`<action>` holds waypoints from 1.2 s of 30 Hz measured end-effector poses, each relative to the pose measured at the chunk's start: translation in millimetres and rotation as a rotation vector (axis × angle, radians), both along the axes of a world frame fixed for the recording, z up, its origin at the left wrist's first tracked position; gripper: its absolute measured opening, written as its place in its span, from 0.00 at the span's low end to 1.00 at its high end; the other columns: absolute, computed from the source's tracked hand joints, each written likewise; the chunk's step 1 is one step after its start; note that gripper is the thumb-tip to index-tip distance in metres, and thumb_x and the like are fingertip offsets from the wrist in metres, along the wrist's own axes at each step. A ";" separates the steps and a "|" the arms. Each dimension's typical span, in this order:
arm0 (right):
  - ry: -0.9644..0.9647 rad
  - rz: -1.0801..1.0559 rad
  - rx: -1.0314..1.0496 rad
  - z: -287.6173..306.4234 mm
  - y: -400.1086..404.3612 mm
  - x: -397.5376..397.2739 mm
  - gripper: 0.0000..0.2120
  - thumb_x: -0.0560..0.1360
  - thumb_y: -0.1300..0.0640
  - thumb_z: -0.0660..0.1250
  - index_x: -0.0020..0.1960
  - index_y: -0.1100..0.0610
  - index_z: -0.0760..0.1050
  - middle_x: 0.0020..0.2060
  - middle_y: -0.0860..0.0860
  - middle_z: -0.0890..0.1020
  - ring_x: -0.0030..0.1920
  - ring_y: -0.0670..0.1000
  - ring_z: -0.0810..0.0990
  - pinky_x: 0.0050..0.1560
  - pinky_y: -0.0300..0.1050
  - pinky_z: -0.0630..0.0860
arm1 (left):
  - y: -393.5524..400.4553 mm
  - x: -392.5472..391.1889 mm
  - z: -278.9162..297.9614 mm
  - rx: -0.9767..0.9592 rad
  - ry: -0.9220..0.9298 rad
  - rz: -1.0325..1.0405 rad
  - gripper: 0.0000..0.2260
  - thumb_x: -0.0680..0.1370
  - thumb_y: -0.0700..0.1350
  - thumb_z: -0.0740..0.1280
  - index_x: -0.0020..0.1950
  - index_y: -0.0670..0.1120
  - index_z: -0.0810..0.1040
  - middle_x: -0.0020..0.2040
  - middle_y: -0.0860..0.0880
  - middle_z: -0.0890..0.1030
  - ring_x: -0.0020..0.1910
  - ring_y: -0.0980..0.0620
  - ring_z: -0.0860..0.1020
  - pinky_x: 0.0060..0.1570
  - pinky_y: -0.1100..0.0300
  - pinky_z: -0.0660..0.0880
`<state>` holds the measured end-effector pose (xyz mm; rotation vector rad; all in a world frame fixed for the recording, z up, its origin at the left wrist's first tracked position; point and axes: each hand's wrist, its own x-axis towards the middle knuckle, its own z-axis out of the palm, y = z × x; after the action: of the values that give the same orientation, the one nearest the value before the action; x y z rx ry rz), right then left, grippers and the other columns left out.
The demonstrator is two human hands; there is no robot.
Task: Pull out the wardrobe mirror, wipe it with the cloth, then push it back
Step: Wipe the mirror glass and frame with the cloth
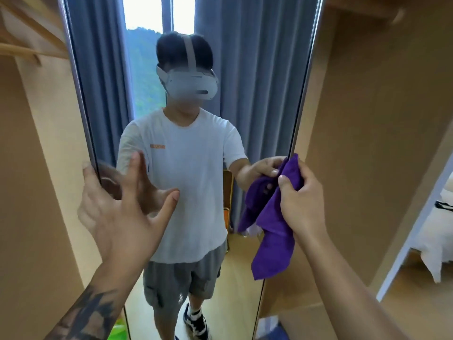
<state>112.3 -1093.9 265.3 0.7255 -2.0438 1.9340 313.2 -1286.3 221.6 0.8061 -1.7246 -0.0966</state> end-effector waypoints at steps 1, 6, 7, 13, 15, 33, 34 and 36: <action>-0.005 -0.008 0.006 -2.9 -1.6 2.1 0.23 0.84 0.56 0.65 0.78 0.47 0.70 0.67 0.44 0.80 0.66 0.47 0.80 0.70 0.51 0.76 | 1.2 -1.0 0.9 -0.041 -0.054 0.044 0.43 0.72 0.74 0.67 0.85 0.64 0.57 0.85 0.39 0.50 0.80 0.32 0.57 0.73 0.25 0.55; -0.024 -0.016 0.064 -12.3 -4.3 5.5 0.22 0.85 0.56 0.64 0.78 0.47 0.70 0.65 0.44 0.81 0.64 0.48 0.80 0.68 0.49 0.77 | 6.7 -17.5 18.2 -0.252 -0.209 0.032 0.40 0.73 0.75 0.63 0.84 0.66 0.59 0.87 0.44 0.48 0.85 0.36 0.50 0.75 0.23 0.45; -0.026 -0.018 0.080 -6.0 -5.3 2.1 0.22 0.84 0.57 0.64 0.77 0.47 0.71 0.64 0.45 0.82 0.64 0.48 0.81 0.68 0.51 0.77 | 8.4 -22.8 25.0 -0.297 -0.237 0.003 0.39 0.74 0.75 0.63 0.84 0.65 0.60 0.88 0.45 0.48 0.86 0.37 0.48 0.76 0.24 0.44; 0.046 -0.038 0.043 28.4 -16.2 -8.2 0.23 0.85 0.56 0.63 0.79 0.49 0.68 0.70 0.45 0.79 0.70 0.48 0.77 0.73 0.49 0.72 | 29.9 -59.2 66.5 -0.545 -0.372 -0.089 0.34 0.75 0.70 0.63 0.80 0.61 0.70 0.86 0.44 0.57 0.85 0.35 0.54 0.76 0.23 0.48; 0.043 -0.043 0.051 20.1 -15.3 -3.7 0.24 0.86 0.55 0.62 0.81 0.49 0.66 0.73 0.45 0.76 0.72 0.47 0.75 0.74 0.45 0.70 | 38.3 -70.0 71.4 -0.617 -0.415 -0.094 0.33 0.75 0.70 0.63 0.79 0.60 0.71 0.86 0.43 0.59 0.84 0.35 0.57 0.75 0.22 0.51; 0.004 0.120 0.134 14.9 7.4 -12.8 0.17 0.85 0.57 0.64 0.72 0.45 0.74 0.59 0.40 0.83 0.59 0.42 0.82 0.65 0.48 0.79 | 30.0 -108.0 58.5 -0.744 -0.412 -0.043 0.40 0.74 0.69 0.73 0.83 0.58 0.67 0.85 0.42 0.59 0.83 0.31 0.56 0.73 0.19 0.50; 0.026 0.117 0.107 26.0 6.0 -15.6 0.16 0.84 0.58 0.65 0.71 0.46 0.75 0.59 0.41 0.83 0.58 0.43 0.82 0.65 0.49 0.79 | 30.5 -107.6 58.9 -0.740 -0.416 -0.045 0.40 0.73 0.69 0.74 0.83 0.59 0.67 0.85 0.42 0.59 0.83 0.31 0.56 0.73 0.19 0.50; 0.072 0.099 0.042 50.3 2.3 -20.1 0.15 0.84 0.58 0.65 0.70 0.47 0.76 0.59 0.41 0.83 0.59 0.42 0.82 0.66 0.48 0.79 | 31.4 -107.3 59.4 -0.731 -0.417 -0.053 0.39 0.74 0.68 0.74 0.82 0.59 0.67 0.85 0.42 0.58 0.83 0.31 0.56 0.73 0.19 0.50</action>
<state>92.2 -1091.7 315.6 0.9089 -2.0475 1.8921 205.9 -1254.9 281.1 0.2376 -1.9671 0.6740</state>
